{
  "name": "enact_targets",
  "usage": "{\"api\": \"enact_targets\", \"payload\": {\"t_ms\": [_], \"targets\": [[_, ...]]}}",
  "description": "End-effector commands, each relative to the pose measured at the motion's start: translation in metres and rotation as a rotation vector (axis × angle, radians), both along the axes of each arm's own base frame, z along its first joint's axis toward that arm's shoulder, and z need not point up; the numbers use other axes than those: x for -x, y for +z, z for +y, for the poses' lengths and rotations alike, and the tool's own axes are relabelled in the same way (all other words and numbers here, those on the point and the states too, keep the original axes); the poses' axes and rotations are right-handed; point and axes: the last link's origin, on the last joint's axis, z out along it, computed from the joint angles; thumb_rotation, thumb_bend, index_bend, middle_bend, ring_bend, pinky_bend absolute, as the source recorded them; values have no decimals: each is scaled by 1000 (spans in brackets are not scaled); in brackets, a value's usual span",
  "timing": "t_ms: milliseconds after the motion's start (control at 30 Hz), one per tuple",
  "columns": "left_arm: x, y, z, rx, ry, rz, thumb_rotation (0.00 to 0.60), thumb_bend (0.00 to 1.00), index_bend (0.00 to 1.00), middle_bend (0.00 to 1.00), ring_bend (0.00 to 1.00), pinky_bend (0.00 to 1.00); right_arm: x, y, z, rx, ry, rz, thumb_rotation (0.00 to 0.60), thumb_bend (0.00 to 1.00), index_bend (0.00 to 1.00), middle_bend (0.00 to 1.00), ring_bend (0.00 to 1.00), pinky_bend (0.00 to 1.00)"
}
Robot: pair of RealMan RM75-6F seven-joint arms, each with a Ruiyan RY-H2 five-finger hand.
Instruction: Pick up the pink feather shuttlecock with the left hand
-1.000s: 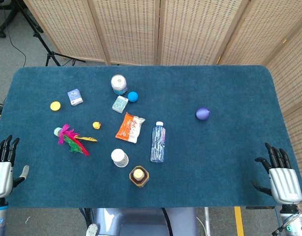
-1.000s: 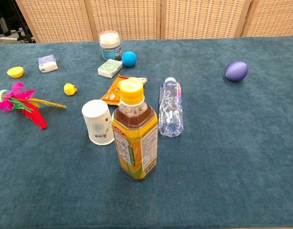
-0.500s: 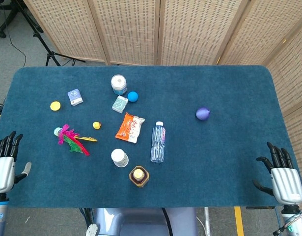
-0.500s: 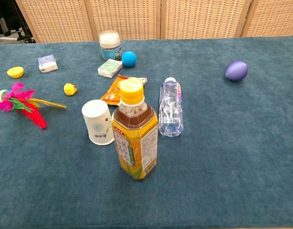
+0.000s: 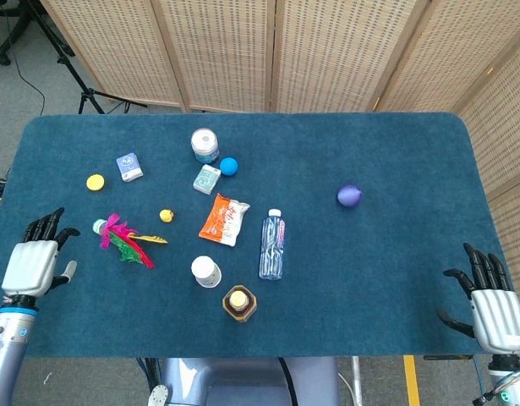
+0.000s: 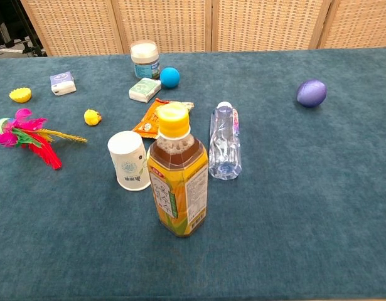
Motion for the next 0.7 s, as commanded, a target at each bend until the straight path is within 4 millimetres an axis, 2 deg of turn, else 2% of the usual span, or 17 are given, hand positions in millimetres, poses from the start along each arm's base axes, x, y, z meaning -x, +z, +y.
{"api": "enact_targets", "payload": {"t_ms": [33, 400, 700], "targets": [[-3, -11, 15, 41, 19, 9, 600, 378, 322, 0, 62, 104, 0, 1, 0, 4, 2, -2, 600, 208, 315, 0, 0, 0], [-8, -38, 26, 127, 50, 11, 600, 411, 343, 0, 62, 104, 0, 2, 0, 18, 12, -10, 600, 208, 315, 0, 0, 0], [-15, -50, 29, 152, 33, 24, 600, 420, 380, 0, 62, 104, 0, 2, 0, 22, 14, -13, 600, 208, 315, 0, 0, 0]]}}
